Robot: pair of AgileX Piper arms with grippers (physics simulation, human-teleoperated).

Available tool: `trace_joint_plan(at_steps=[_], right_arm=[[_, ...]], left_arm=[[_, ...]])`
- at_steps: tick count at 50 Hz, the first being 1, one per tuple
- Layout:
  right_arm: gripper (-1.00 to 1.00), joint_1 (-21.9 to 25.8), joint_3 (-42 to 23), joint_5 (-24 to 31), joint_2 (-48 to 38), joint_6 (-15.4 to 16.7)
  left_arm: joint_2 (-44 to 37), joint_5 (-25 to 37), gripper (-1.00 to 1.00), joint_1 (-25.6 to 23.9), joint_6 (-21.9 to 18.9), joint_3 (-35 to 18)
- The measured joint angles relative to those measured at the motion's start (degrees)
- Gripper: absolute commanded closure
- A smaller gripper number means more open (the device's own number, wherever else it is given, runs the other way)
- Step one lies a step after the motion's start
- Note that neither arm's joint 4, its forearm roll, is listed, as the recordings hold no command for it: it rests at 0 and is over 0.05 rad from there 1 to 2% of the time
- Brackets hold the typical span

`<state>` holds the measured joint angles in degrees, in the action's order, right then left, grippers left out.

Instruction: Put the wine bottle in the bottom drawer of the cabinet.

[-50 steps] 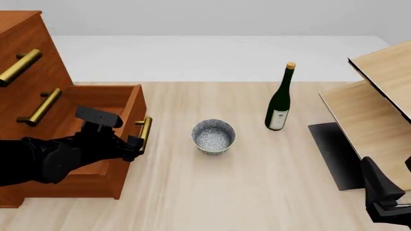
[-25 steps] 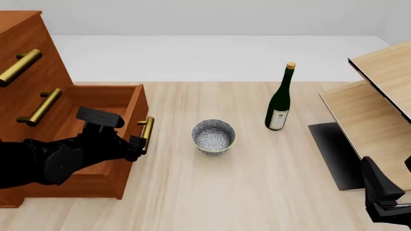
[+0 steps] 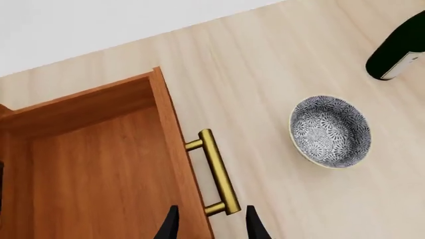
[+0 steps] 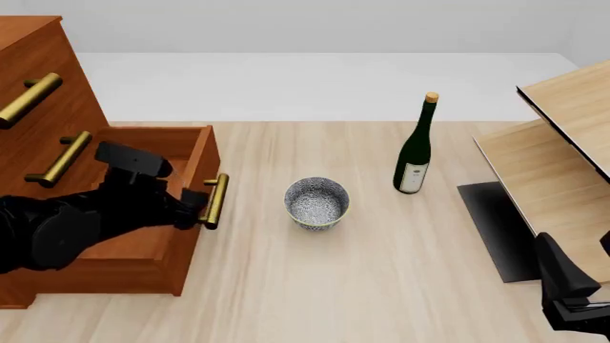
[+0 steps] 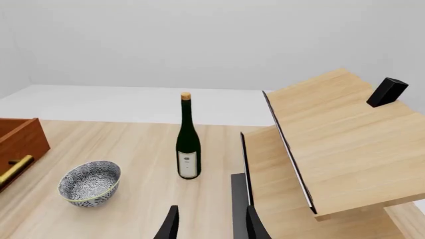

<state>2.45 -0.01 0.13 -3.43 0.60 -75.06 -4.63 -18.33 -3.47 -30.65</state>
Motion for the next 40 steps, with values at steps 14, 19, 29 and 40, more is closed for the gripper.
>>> trace_joint_plan(at_steps=[14,19,29,40], right_arm=[[-1.00,0.14,0.00,0.74,0.66,0.13],[-1.00,0.20,0.00,0.76,0.69,0.16],[-1.00,0.21,0.00,0.56,0.49,0.19],[-1.00,0.17,0.00,0.88,0.79,0.16]], left_arm=[[7.09,8.49,-1.00,1.52,-1.18,-5.60],[8.73,11.55,-1.00,1.84,-1.55,-9.08],[9.32,16.79,-1.00,0.63,-1.72,-17.87],[6.23,21.64,-1.00,-2.52,-2.28,-30.14]])
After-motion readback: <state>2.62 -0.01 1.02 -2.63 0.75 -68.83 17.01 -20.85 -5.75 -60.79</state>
